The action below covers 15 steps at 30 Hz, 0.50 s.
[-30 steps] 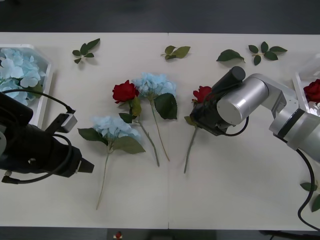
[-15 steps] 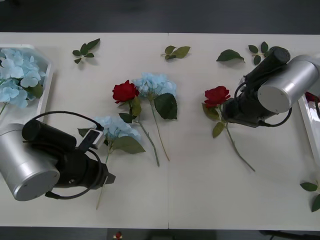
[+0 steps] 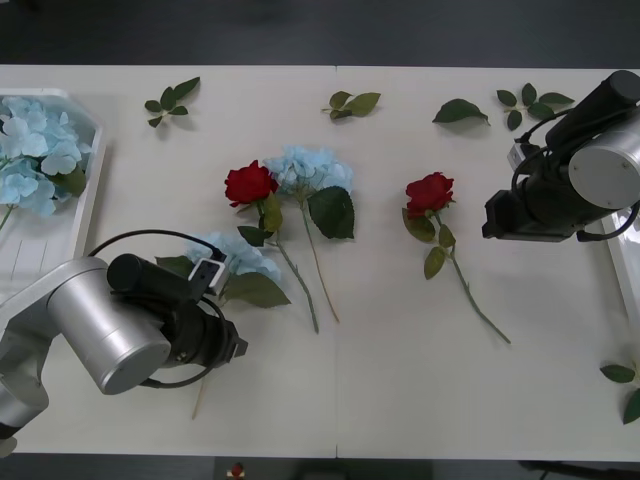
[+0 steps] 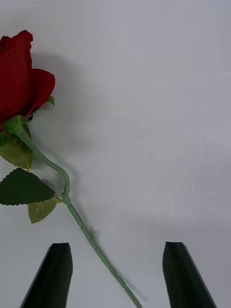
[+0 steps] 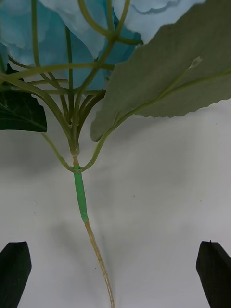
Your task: Put the red flowers into the right box and the blue flowers into the left box
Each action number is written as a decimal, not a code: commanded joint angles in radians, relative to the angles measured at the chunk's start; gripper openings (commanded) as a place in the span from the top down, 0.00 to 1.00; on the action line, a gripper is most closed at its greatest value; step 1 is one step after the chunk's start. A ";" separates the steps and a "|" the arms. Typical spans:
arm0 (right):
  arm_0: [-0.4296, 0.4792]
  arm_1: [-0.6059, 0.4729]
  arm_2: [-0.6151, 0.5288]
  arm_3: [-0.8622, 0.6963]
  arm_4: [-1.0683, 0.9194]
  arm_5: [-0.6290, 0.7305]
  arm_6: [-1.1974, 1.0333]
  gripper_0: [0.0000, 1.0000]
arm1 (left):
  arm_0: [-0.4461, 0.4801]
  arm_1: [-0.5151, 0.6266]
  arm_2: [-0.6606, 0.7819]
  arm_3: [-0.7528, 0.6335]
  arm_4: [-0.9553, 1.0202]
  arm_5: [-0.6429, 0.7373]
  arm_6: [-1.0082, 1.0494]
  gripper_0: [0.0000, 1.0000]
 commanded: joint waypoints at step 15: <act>-0.034 0.003 -0.036 -0.012 -0.029 -0.092 0.457 0.00 | -0.053 -0.044 -0.015 0.064 -0.038 0.033 0.019 0.35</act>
